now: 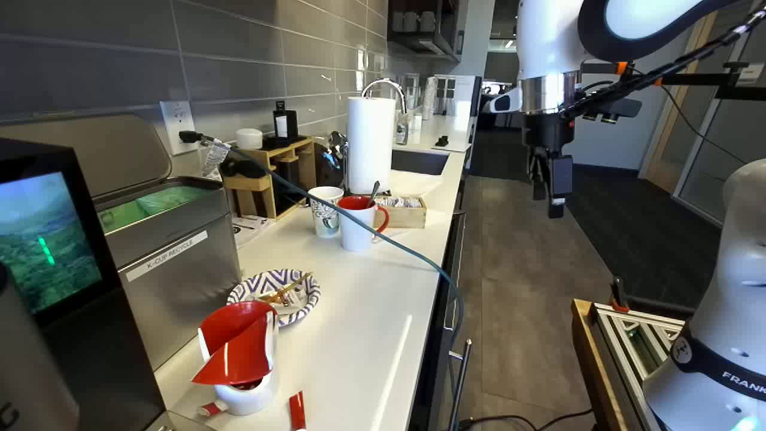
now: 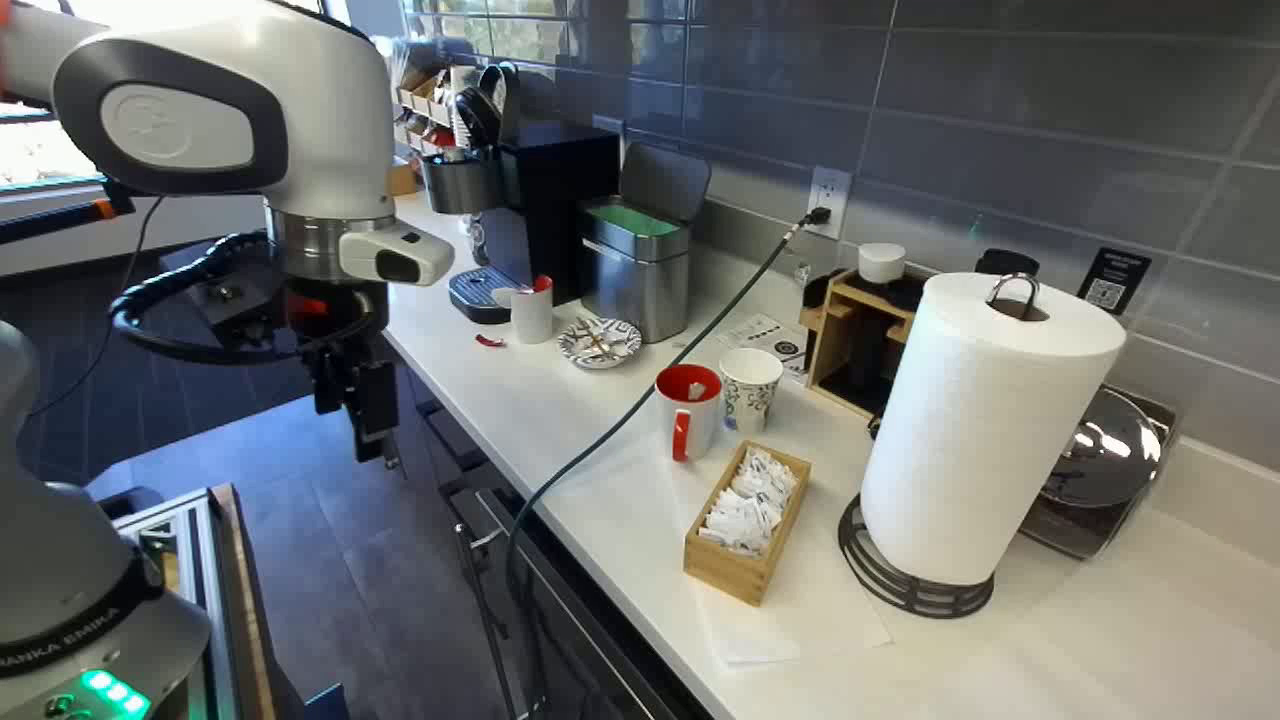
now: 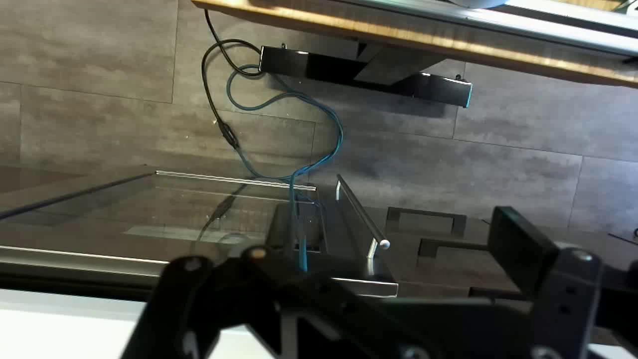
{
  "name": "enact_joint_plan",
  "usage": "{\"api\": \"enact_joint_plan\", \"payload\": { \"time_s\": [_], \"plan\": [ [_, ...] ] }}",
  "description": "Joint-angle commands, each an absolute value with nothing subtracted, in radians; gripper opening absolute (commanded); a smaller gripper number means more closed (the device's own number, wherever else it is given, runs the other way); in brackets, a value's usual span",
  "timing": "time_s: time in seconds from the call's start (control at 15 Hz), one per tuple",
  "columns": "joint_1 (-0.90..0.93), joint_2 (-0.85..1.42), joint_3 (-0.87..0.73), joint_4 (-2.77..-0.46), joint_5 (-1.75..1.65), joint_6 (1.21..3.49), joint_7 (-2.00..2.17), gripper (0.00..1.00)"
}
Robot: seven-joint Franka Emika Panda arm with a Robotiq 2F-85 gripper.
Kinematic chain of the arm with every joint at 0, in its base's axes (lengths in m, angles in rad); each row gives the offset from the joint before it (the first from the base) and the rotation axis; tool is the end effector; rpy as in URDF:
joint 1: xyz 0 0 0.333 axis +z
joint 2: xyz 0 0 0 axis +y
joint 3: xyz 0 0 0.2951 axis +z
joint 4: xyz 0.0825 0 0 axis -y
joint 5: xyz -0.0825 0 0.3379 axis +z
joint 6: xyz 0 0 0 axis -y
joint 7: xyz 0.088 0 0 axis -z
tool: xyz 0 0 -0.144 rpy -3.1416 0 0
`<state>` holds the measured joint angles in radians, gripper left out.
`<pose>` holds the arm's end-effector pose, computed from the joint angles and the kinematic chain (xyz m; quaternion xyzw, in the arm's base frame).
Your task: Put the spoon on the counter
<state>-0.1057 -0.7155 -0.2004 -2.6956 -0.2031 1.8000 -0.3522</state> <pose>0.2567 -0.1007 0.3895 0.9916 0.0853 -0.0972 0.0020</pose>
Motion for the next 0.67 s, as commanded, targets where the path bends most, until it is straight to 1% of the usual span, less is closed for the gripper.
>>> {"api": "enact_joint_plan", "payload": {
  "time_s": [0.0, 0.47, 0.6],
  "plan": [
    [-0.101, -0.716, -0.204, -2.694, -0.205, 1.798, -0.35, 1.0],
    [-0.101, -0.716, -0.204, -2.694, -0.205, 1.798, -0.35, 1.0],
    [-0.117, -0.721, -0.219, -2.683, -0.217, 1.827, -0.351, 1.0]
  ]
}}
